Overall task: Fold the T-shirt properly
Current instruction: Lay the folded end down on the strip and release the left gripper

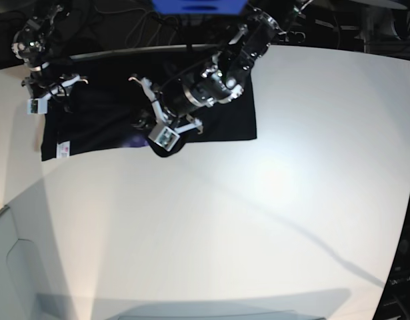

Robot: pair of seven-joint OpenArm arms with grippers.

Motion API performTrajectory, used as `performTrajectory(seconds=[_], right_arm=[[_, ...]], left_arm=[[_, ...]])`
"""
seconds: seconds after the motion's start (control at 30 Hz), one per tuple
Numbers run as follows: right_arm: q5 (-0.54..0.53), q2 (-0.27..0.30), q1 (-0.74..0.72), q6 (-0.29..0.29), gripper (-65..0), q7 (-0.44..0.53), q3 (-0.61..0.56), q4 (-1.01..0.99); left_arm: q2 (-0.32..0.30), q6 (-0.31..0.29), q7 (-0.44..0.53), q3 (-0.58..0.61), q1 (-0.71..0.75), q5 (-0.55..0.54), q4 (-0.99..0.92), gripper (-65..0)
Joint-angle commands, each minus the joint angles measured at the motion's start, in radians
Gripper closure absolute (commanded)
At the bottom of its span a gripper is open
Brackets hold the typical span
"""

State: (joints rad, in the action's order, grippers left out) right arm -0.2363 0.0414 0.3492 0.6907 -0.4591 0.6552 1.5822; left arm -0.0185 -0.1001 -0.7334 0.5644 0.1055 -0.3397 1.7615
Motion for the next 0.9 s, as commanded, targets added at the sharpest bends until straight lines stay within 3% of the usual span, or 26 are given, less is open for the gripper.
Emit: performTrajectory(seconds=[0.0, 0.33, 0.7, 0.8, 0.87], right_arm=[[0.002, 0.007, 0.004, 0.007, -26.9, -0.004, 0.004, 0.013], [0.002, 0.008, 0.004, 0.007, -26.9, -0.004, 0.004, 0.013], [0.004, 0.008, 0.004, 0.007, -26.9, -0.004, 0.004, 0.013], [0.004, 0.008, 0.004, 0.007, -26.9, -0.004, 0.004, 0.013], [0.004, 0.008, 0.004, 0.007, -26.9, -0.004, 0.004, 0.013]], left_arm=[[0.016, -0.003, 0.021, 0.003, -0.008, -0.012, 0.013, -0.1], [0.021, -0.003, 0.021, 0.006, -0.028, -0.022, -0.038, -1.5], [0.019, -0.008, 0.021, 0.003, -0.019, -0.023, 0.077, -34.2], [-0.001, -0.005, 0.021, -0.008, -0.003, -0.023, 0.134, -34.2], [-0.045, -0.003, 0.021, -0.073, 0.035, -0.023, 0.191, -31.7]])
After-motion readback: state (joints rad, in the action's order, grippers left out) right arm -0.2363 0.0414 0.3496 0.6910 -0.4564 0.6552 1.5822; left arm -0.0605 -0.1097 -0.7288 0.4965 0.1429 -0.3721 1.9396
